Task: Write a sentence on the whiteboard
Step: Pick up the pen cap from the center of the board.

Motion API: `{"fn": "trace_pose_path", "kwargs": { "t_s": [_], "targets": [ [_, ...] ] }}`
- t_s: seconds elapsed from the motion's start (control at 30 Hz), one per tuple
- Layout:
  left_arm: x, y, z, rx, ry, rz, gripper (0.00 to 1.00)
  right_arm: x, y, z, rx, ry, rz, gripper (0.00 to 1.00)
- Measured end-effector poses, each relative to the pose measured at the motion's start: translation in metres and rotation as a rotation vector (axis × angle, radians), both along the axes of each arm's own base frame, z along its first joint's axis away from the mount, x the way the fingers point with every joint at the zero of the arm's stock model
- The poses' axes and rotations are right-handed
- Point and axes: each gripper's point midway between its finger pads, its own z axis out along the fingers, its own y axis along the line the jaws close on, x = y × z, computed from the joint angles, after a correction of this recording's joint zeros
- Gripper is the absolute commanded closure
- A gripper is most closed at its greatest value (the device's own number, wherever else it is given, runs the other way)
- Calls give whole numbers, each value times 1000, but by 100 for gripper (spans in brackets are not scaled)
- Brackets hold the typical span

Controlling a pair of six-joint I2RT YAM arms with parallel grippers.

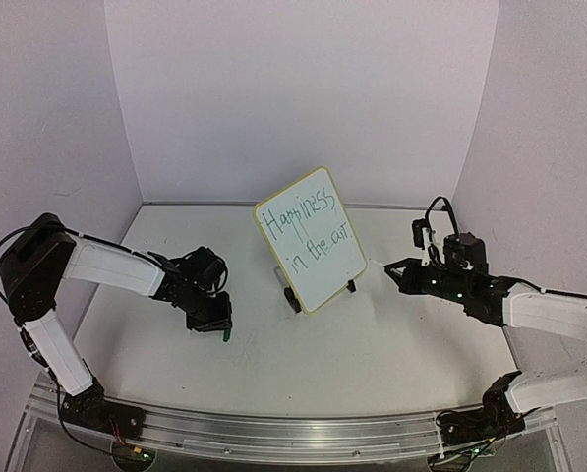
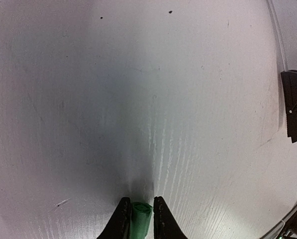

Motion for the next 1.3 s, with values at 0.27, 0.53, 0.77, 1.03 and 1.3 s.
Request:
{"fn": "trace_pose_path", "kwargs": {
  "t_s": [0.27,0.53,0.77,1.03,1.3],
  "targets": [
    [-4,8,-1,68,3,-43,82,0,0,-1,-1,2,0,100],
    [-11,9,-1,143,18,-92,81,-2,-1,-5,-5,10,0,100],
    [-12,9,-3,161,22,-93,89,-2,-1,-5,-6,10,0,100],
    [-9,6,-3,129,9,-53,100,-13,6,0,2,-11,33,100],
    [-9,5,0,59,-17,18,100,-40,35,18,26,-80,105,100]
  ]
}}
